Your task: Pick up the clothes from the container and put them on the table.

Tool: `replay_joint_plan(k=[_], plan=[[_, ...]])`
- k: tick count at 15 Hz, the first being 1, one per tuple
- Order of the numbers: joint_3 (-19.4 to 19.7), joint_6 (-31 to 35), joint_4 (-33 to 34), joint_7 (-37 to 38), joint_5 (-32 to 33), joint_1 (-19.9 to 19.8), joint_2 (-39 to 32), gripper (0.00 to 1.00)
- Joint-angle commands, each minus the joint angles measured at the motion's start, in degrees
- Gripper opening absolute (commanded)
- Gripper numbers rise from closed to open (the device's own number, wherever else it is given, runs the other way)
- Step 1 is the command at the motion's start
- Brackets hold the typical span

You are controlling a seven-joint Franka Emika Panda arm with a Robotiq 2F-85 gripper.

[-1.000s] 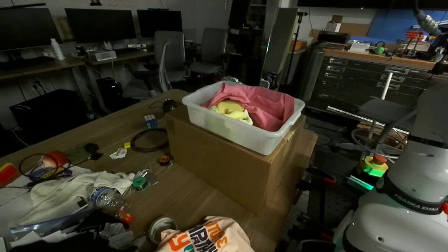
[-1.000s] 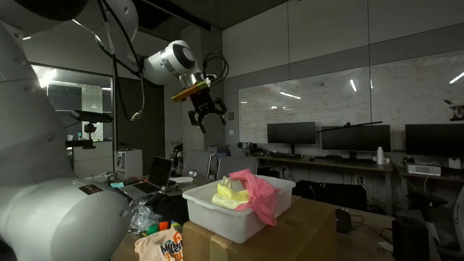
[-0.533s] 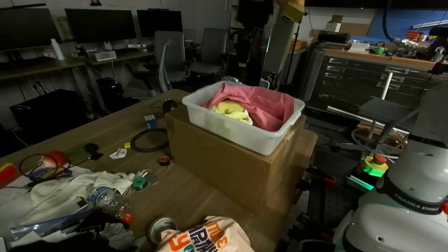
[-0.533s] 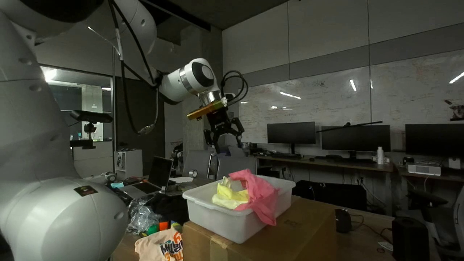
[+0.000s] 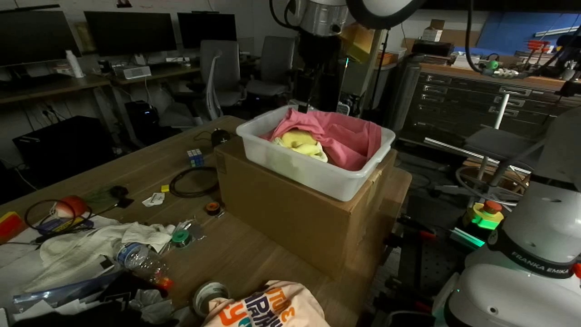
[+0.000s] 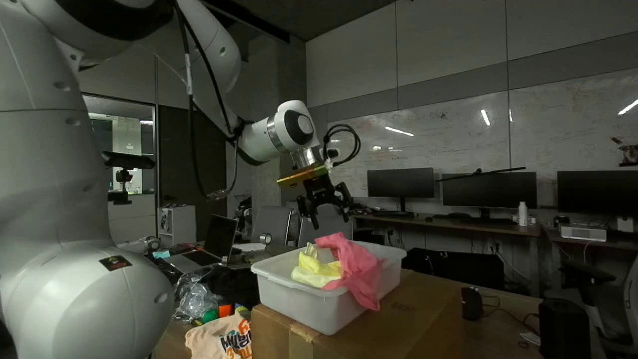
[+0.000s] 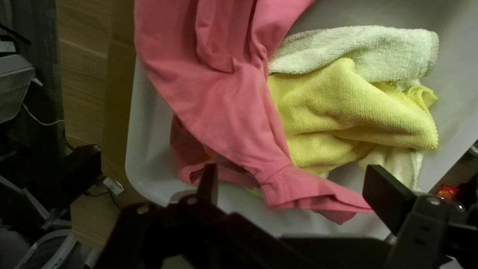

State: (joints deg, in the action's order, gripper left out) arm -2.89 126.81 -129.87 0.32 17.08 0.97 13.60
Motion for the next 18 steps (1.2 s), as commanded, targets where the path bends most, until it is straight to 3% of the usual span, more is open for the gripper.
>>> replay_joint_plan(k=[1,7,18], plan=[[1.21,3.08,0.75,-3.14,-0.62,-0.39,-3.17,1.00],[1.58,5.43,0.39,-8.43,-1.81,-0.05,-6.85,1.00],[2.49,9.40,-0.07,-7.00,2.09,-1.35,-10.96,1.00]])
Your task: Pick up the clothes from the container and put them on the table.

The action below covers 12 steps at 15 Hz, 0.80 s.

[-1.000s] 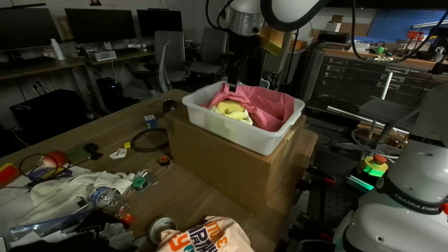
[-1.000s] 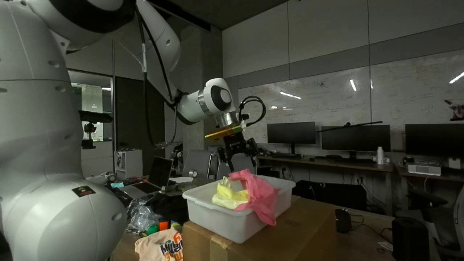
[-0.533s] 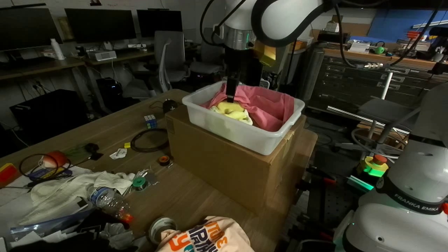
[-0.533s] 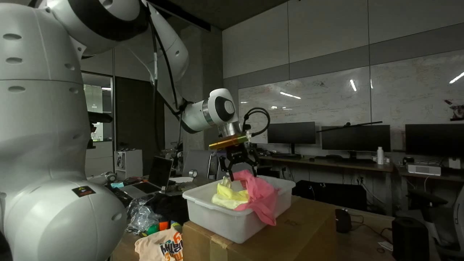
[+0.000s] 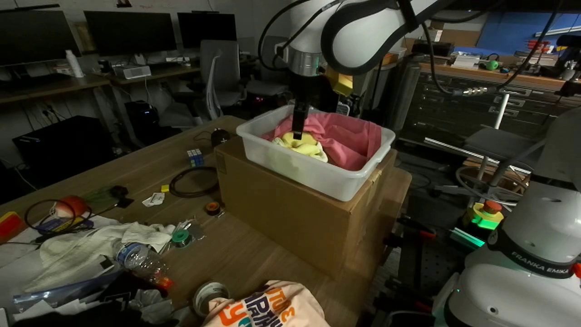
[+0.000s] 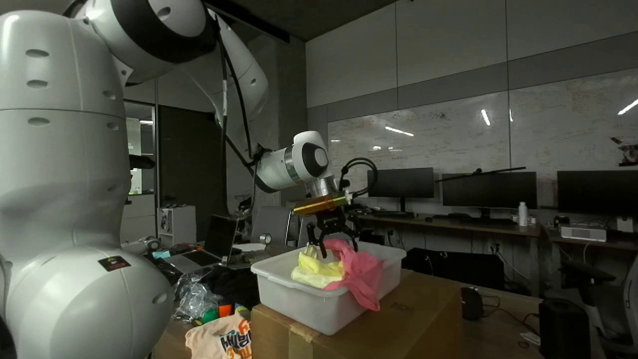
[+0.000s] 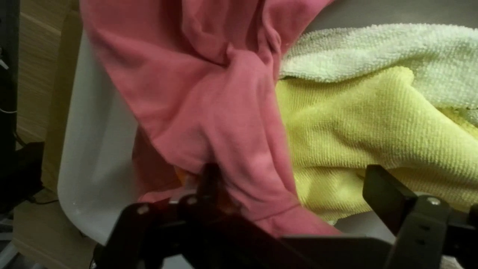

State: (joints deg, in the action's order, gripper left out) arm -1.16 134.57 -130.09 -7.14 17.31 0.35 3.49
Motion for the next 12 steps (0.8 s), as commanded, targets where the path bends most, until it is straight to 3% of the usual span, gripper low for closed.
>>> replay_joint_plan(k=[1,2,7,12], plan=[[0.88,1.63,0.16,0.75,1.85,-0.90,-1.07,1.00],[1.00,1.68,0.13,0.75,1.66,-1.06,-1.18,0.83],[1.38,2.14,-0.24,0.86,-0.17,-1.46,-1.02,0.42],[1.39,3.16,-1.48,1.81,-1.75,-1.31,-0.72,0.07]])
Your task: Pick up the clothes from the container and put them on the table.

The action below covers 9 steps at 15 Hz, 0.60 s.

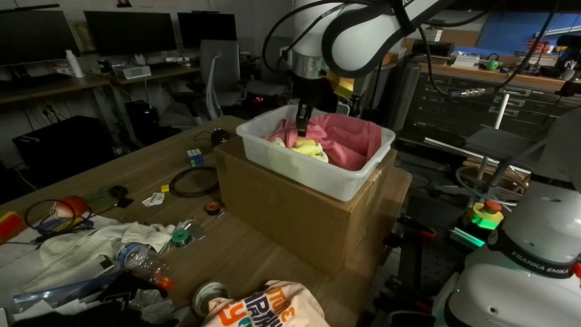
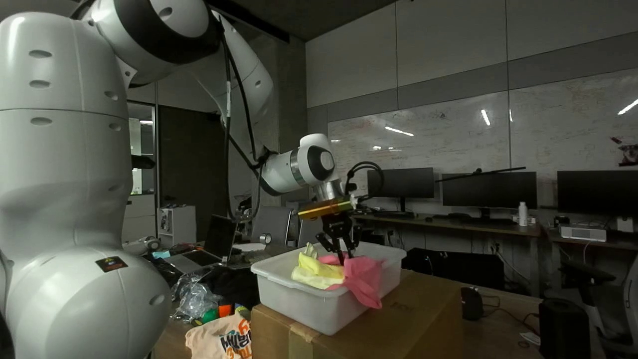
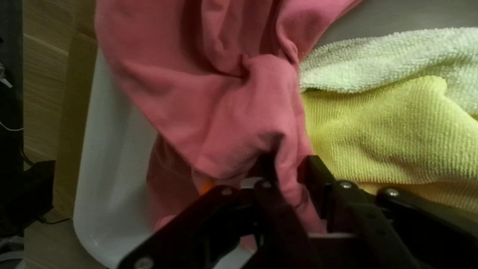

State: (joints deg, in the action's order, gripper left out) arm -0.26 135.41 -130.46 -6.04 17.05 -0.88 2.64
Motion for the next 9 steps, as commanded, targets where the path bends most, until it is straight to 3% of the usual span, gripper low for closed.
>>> replay_joint_plan(k=[1,2,6,9], plan=[[0.52,2.55,-1.43,0.69,-2.32,-0.07,0.30,0.05],[0.56,2.92,-1.91,0.03,-3.50,-0.02,0.54,0.00],[0.58,3.31,-3.33,-1.13,-9.74,0.19,3.64,0.03],[0.58,4.15,-5.02,-0.75,-13.27,0.48,9.84,0.02]])
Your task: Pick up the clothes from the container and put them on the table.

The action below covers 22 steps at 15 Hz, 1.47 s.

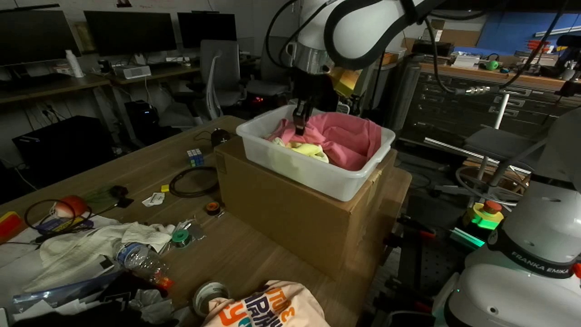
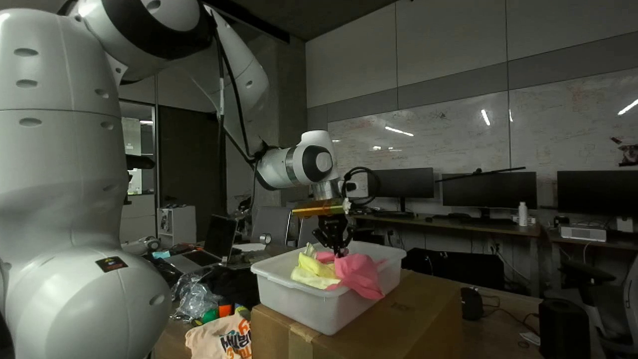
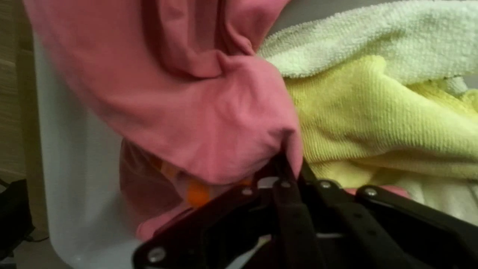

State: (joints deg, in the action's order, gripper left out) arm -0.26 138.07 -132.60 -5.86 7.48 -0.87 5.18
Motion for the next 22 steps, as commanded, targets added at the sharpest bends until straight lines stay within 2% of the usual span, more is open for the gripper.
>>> replay_joint_plan(k=[1,7,12,16,22], plan=[[0.41,1.61,-3.32,0.27,-3.50,0.49,10.08,0.02],[-2.04,0.97,-2.44,5.12,-1.61,0.67,26.35,0.01],[-6.69,0.28,1.11,6.88,-0.94,1.65,33.43,0.01],[-10.82,-3.06,6.25,4.98,-1.33,5.28,32.34,0.01],[-16.96,-11.25,17.25,1.76,-1.91,13.14,22.68,0.01]])
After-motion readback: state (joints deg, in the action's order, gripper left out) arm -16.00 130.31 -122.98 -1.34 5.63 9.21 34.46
